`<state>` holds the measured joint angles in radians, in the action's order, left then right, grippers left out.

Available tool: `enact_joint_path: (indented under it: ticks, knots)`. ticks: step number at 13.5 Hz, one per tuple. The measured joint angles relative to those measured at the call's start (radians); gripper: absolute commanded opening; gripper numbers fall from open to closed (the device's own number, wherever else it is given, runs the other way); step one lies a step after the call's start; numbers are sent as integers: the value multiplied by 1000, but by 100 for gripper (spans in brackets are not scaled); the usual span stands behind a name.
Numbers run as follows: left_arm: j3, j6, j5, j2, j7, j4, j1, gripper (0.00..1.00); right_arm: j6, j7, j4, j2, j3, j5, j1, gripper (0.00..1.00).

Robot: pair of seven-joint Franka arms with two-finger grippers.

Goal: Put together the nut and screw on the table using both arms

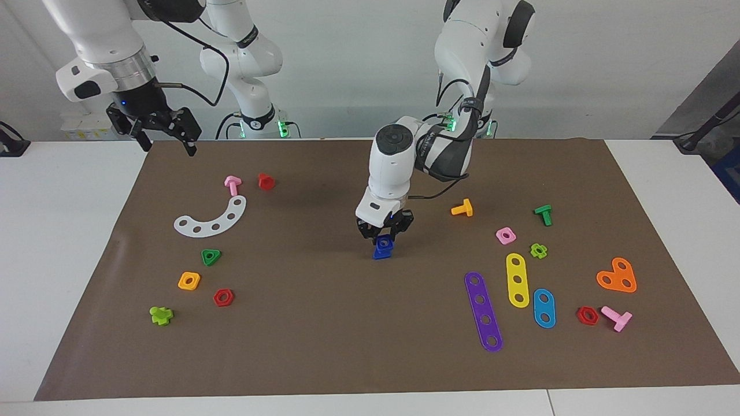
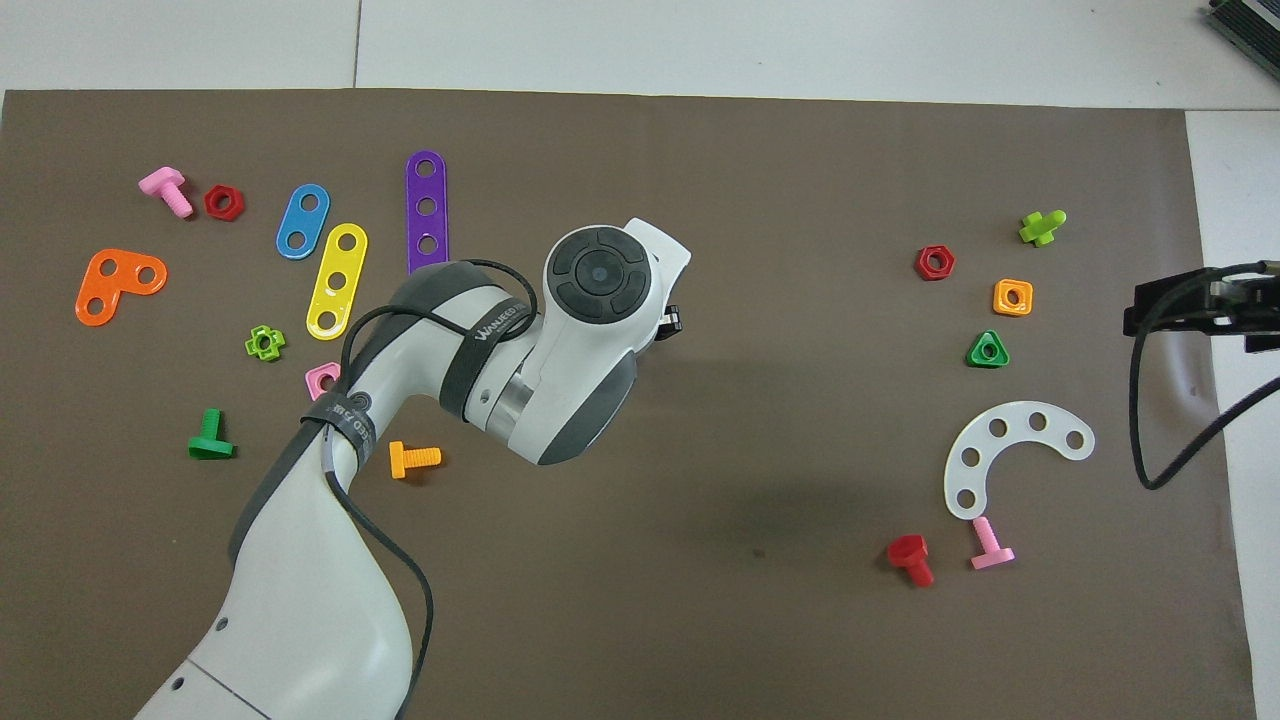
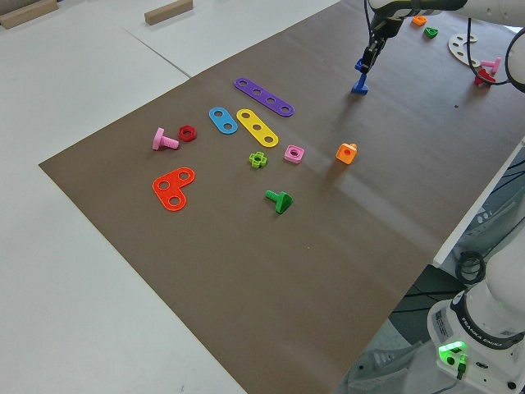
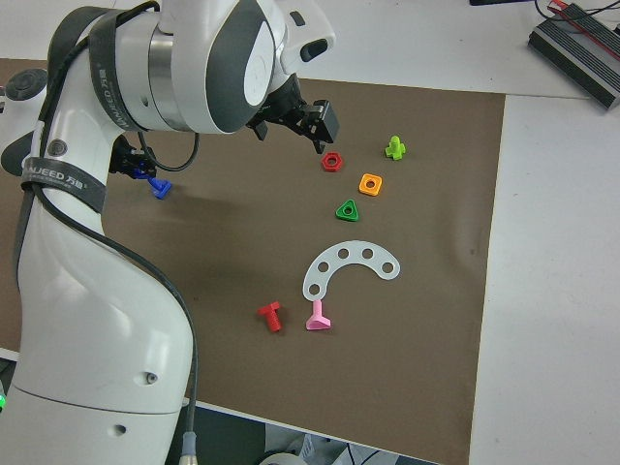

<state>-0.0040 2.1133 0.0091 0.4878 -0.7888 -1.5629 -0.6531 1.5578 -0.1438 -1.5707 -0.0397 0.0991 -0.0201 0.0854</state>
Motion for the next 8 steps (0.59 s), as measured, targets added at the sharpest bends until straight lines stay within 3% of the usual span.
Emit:
enact_joint_path:
  ticks: [8]
  knots:
    - [-1,2,0,18,-7,-4,-1,0,0,0,0,0,0,0,0,100]
